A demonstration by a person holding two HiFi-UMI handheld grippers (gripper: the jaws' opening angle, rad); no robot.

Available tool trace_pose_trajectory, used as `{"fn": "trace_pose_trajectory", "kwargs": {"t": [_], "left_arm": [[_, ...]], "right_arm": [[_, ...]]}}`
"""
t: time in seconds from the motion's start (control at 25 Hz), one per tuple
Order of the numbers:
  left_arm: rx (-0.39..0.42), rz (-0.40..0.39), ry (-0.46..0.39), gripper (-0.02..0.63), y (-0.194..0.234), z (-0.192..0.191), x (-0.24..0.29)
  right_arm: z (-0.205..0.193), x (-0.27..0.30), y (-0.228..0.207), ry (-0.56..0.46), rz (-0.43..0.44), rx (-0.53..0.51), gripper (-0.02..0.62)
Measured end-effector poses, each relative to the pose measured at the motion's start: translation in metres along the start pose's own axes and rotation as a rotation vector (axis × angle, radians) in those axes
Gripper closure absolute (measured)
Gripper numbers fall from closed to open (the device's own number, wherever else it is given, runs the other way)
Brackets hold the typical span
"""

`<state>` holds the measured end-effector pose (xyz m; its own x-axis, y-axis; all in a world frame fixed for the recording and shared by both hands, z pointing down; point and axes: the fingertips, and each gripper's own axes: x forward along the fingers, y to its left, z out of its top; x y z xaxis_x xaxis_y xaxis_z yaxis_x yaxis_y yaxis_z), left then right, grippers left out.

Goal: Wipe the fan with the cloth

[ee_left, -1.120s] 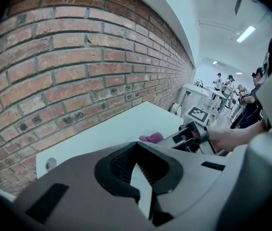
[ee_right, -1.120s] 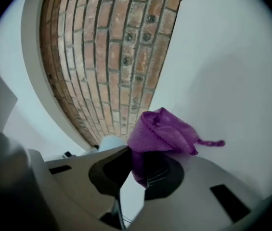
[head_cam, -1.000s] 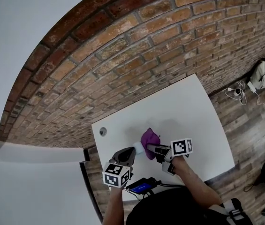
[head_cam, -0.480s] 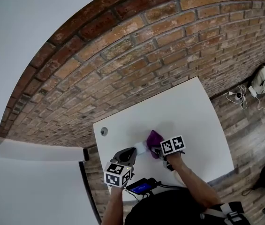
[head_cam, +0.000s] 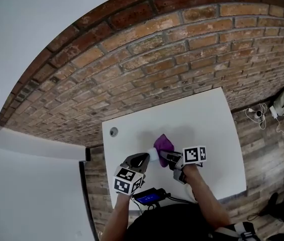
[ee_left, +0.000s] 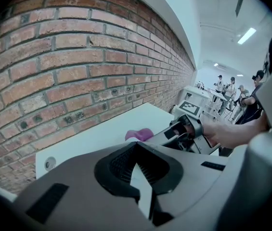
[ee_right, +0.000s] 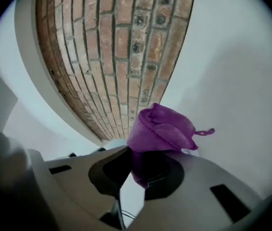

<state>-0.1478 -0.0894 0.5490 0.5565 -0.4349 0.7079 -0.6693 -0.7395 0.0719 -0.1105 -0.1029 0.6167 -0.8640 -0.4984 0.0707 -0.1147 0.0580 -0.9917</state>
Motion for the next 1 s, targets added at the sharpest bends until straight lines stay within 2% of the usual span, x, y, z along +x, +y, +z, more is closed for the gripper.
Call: {"fn": "trace_pose_trajectory", "kwargs": {"t": [0.12, 0.28, 0.4, 0.48, 0.56, 0.6, 0.64, 0.72, 0.8, 0.92, 1.0], "left_arm": [[-0.001, 0.000, 0.000, 0.600, -0.001, 0.000, 0.000], [-0.003, -0.001, -0.001, 0.600, 0.000, 0.000, 0.000], [-0.009, 0.000, -0.006, 0.600, 0.000, 0.000, 0.000], [-0.012, -0.002, -0.007, 0.600, 0.000, 0.000, 0.001], [-0.015, -0.004, -0.007, 0.600, -0.001, 0.000, 0.001], [-0.016, -0.004, -0.007, 0.600, -0.001, 0.000, 0.001], [-0.018, -0.004, -0.009, 0.600, -0.001, 0.000, 0.001], [-0.021, -0.003, -0.013, 0.600, 0.000, 0.000, 0.000], [-0.025, -0.002, -0.018, 0.600, 0.001, 0.000, 0.000], [-0.031, -0.001, -0.022, 0.600, 0.000, 0.000, 0.000], [-0.034, -0.002, -0.025, 0.600, -0.001, 0.000, 0.001]], "right_arm": [[-0.003, 0.006, -0.017, -0.018, -0.048, 0.036, 0.548], [-0.009, 0.008, -0.059, 0.030, -0.250, -0.061, 0.548], [-0.019, 0.006, -0.084, 0.144, -0.386, -0.182, 0.548], [-0.015, -0.001, -0.092, 0.231, -0.491, -0.320, 0.548], [0.007, -0.012, -0.093, 0.251, -0.615, -0.466, 0.548], [0.020, -0.014, -0.090, 0.226, -0.639, -0.498, 0.548], [0.033, -0.012, -0.082, 0.190, -0.618, -0.492, 0.548], [0.047, 0.002, -0.062, 0.131, -0.496, -0.408, 0.548], [0.046, 0.021, -0.053, 0.142, -0.399, -0.334, 0.548], [0.021, 0.041, -0.067, 0.238, -0.372, -0.271, 0.548], [0.006, 0.040, -0.078, 0.236, -0.364, -0.205, 0.548]]}}
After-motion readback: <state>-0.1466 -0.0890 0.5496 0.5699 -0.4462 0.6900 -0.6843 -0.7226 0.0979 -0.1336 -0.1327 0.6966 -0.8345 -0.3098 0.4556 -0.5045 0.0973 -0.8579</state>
